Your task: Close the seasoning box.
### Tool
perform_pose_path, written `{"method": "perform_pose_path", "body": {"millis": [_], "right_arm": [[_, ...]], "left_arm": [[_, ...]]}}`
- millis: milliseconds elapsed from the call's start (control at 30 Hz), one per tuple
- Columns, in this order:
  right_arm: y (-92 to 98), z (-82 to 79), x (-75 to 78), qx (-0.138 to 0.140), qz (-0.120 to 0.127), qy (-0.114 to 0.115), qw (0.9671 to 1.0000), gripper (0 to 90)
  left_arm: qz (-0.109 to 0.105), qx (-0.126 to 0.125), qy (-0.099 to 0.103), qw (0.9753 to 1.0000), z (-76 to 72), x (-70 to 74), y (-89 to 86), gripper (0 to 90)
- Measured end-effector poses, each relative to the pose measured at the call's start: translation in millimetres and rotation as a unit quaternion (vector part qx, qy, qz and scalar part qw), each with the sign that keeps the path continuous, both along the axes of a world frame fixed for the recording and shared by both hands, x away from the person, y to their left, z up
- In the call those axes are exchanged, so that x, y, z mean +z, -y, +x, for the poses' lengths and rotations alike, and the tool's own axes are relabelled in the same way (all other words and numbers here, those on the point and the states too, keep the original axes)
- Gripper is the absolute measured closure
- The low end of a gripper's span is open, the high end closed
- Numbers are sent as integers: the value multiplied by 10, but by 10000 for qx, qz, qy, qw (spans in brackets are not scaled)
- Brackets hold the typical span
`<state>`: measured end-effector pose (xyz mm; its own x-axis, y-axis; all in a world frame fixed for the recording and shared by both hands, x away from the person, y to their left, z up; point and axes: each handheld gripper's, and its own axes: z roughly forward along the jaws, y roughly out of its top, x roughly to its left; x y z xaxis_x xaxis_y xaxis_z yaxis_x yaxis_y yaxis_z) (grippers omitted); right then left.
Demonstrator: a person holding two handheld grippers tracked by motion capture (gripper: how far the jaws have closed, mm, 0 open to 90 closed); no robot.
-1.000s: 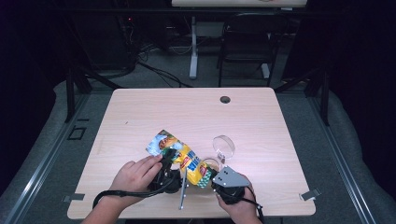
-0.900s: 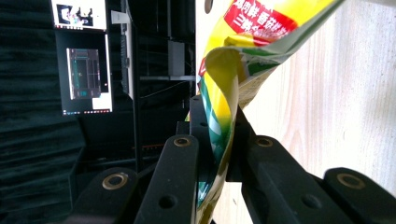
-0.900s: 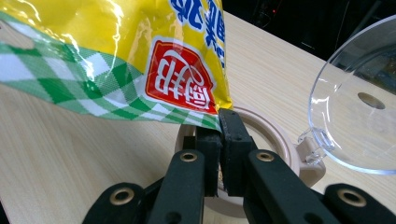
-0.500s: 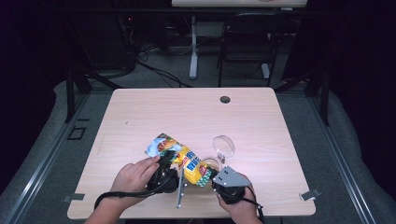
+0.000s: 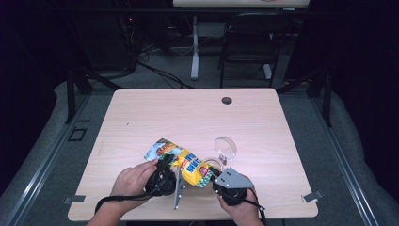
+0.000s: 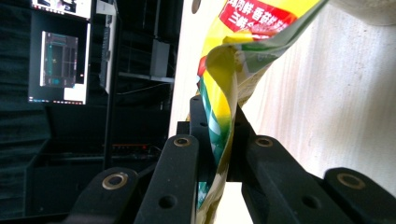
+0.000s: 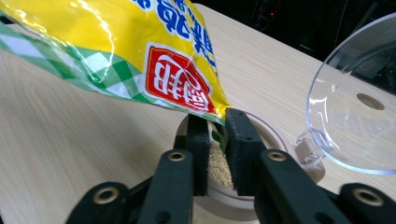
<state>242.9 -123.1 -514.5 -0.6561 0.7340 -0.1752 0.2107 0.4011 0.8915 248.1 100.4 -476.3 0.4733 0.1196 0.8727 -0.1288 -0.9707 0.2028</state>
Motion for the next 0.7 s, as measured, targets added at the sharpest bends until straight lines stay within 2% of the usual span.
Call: {"method": "perform_pose_path", "body": {"millis": [267, 700], "right_arm": [[3, 11, -17, 22, 36, 46, 10000, 721], [20, 12, -18, -11, 92, 81, 9999, 691]], "left_arm": [[-106, -16, -64, 9999, -1, -44, -31, 863], [-507, 24, -362, 9981, 5, -131, -117, 864]]}}
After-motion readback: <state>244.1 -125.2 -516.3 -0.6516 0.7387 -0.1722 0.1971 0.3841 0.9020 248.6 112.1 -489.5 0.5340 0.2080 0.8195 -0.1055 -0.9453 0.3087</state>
